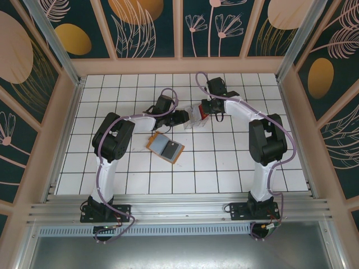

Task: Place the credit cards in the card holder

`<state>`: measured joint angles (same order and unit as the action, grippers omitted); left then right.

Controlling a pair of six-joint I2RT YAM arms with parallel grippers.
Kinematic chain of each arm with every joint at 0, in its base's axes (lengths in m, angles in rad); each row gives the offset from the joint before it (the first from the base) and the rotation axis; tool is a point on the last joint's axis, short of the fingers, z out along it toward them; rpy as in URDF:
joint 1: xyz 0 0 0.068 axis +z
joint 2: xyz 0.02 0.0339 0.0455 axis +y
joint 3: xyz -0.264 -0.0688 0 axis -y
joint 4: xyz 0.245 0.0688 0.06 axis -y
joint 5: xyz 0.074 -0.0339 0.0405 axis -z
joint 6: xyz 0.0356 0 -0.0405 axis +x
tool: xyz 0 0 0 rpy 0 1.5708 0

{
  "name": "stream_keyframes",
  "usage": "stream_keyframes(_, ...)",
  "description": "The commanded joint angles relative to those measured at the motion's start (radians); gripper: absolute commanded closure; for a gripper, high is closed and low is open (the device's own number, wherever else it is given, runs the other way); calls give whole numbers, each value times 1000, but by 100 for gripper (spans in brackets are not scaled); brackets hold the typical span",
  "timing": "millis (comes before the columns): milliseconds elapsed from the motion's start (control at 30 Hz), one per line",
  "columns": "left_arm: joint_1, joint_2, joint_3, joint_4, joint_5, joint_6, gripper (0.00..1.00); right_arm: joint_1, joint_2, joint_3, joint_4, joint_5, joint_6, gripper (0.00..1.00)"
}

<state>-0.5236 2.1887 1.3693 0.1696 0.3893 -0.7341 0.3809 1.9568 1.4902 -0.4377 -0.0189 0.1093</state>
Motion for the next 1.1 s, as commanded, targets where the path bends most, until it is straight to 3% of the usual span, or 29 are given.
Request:
stream_keyframes(0, 0, 55, -4, -47, 0, -4, 50, -13, -22, 11, -32, 10, -11, 87)
stream_keyframes(200, -1, 60, 1, -46, 2, -4, 50, -14, -45, 18, -43, 28, -17, 91)
stream_keyframes(733, -1, 56, -1, -50, 0, 0, 50, -32, -106, -18, 5, -126, 20, 91)
stream_keyframes(1067, 1, -72, -7, -106, -38, 36, 48, -63, -290, -170, 154, -315, 121, 93)
